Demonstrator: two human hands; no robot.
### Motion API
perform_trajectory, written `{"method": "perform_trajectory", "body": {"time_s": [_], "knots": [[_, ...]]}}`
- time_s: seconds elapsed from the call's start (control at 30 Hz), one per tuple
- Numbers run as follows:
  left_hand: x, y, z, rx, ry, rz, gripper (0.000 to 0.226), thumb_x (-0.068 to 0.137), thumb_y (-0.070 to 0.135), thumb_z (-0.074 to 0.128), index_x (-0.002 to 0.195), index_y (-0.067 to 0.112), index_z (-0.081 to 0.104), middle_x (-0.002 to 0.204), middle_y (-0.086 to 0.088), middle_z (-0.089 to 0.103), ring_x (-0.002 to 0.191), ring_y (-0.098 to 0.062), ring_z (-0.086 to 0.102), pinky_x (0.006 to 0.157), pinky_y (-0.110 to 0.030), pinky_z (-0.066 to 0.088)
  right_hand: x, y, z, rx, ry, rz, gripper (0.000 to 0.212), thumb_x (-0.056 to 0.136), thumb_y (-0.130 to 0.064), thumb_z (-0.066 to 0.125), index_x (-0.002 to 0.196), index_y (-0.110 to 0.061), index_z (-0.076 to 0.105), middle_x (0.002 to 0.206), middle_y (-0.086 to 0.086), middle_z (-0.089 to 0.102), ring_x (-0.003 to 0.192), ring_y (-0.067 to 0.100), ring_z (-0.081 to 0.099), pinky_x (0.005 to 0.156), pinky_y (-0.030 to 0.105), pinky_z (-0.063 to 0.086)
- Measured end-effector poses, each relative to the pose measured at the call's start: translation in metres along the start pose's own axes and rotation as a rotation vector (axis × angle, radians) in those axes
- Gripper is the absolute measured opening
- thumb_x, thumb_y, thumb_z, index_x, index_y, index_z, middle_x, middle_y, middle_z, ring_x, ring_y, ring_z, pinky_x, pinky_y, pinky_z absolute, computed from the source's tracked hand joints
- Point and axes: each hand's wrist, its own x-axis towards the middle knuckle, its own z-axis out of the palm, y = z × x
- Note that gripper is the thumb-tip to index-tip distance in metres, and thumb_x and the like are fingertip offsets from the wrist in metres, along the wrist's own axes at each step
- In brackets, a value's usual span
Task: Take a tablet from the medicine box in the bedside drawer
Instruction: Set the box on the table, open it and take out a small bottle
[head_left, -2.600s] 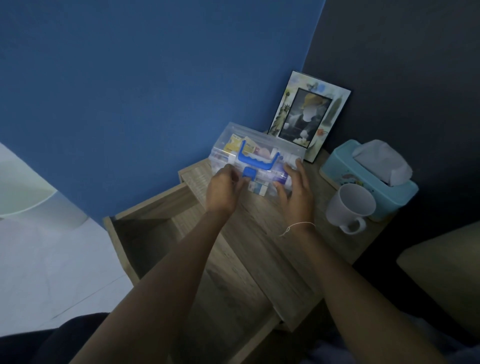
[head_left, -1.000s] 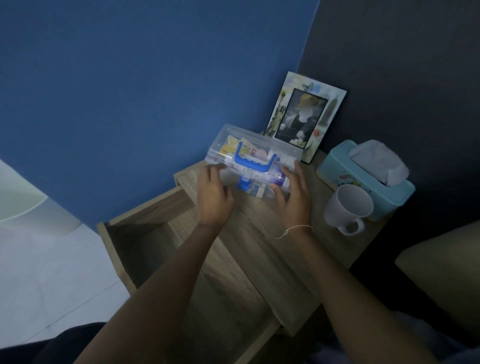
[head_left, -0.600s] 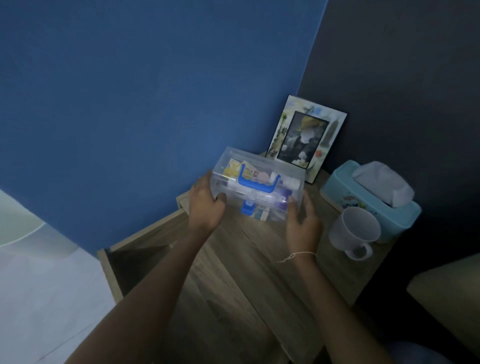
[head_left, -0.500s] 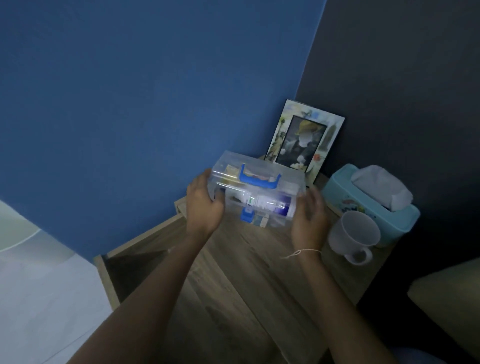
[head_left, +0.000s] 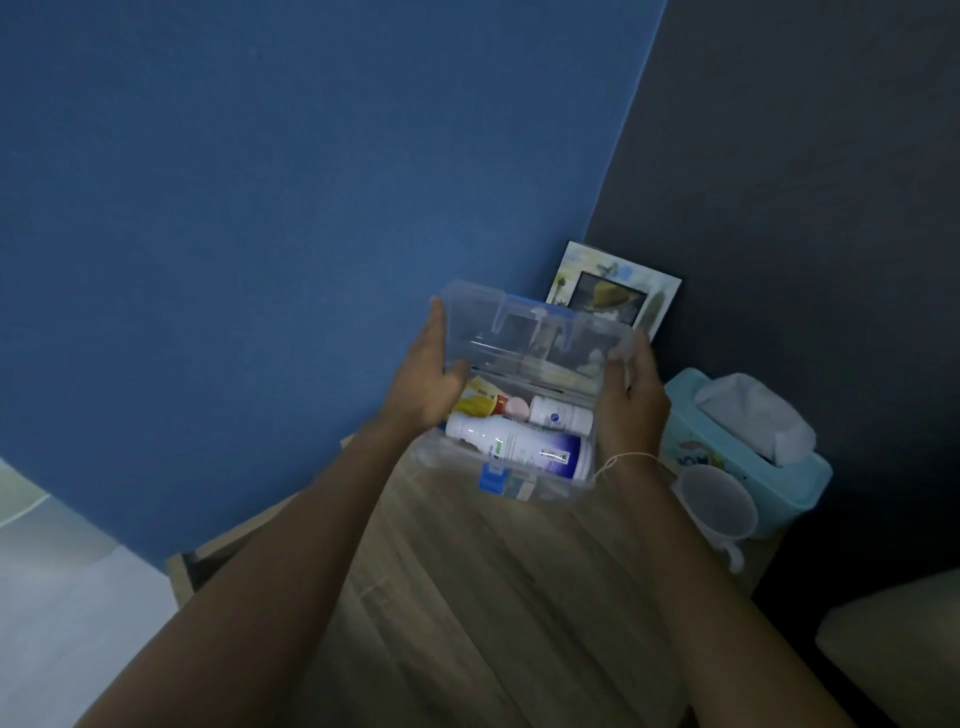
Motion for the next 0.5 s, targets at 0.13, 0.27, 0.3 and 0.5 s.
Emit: {"method": "perform_trajectory", "body": {"time_s": [0.13,0.27,0.3,0.5], "knots": [[0.003,-0.016,0.009,0.087,-0.129,-0.076,0.065,0.098,0.026,0.037,0.152,0.02,0.001,0.162,0.0,0.005,0.148,-0.017,0.011,0.118,-0.03,0.01,0.009,0.014,0.01,-0.078,-0.136,0.059,0.063,0.096,-0.034,0.049,0.15,-0.03,0.015,0.149,0.003,0.041,0.125,0.017,0.046,0.103,0.031,0.037],[-0.002,-0.034,0.017,0.207,-0.243,-0.118,0.059,0.102,0.03,0.028,0.151,0.016,-0.001,0.161,-0.001,-0.005,0.149,-0.016,-0.003,0.119,-0.032,0.002,0.01,0.03,0.017,-0.164,-0.27,0.12,0.073,0.096,-0.035,0.05,0.151,-0.03,0.002,0.153,0.003,0.034,0.134,0.024,0.039,0.105,0.027,0.027],[-0.005,-0.038,0.019,0.221,-0.255,-0.119,0.058,0.103,0.03,0.027,0.151,0.015,-0.001,0.161,-0.002,-0.005,0.149,-0.017,-0.004,0.119,-0.032,0.001,0.009,0.033,0.018,-0.182,-0.305,0.134,0.077,0.096,-0.036,0.049,0.151,-0.03,-0.004,0.155,0.003,0.029,0.137,0.024,0.035,0.107,0.029,0.025],[-0.017,-0.049,0.024,0.329,-0.254,-0.058,0.057,0.102,0.029,0.025,0.151,0.013,-0.001,0.161,-0.004,-0.007,0.149,-0.019,-0.005,0.118,-0.03,0.001,-0.001,0.046,0.017,-0.266,-0.403,0.223,0.078,0.097,-0.047,0.042,0.152,-0.022,-0.007,0.159,0.005,0.02,0.141,0.028,0.029,0.112,0.035,0.023]]}}
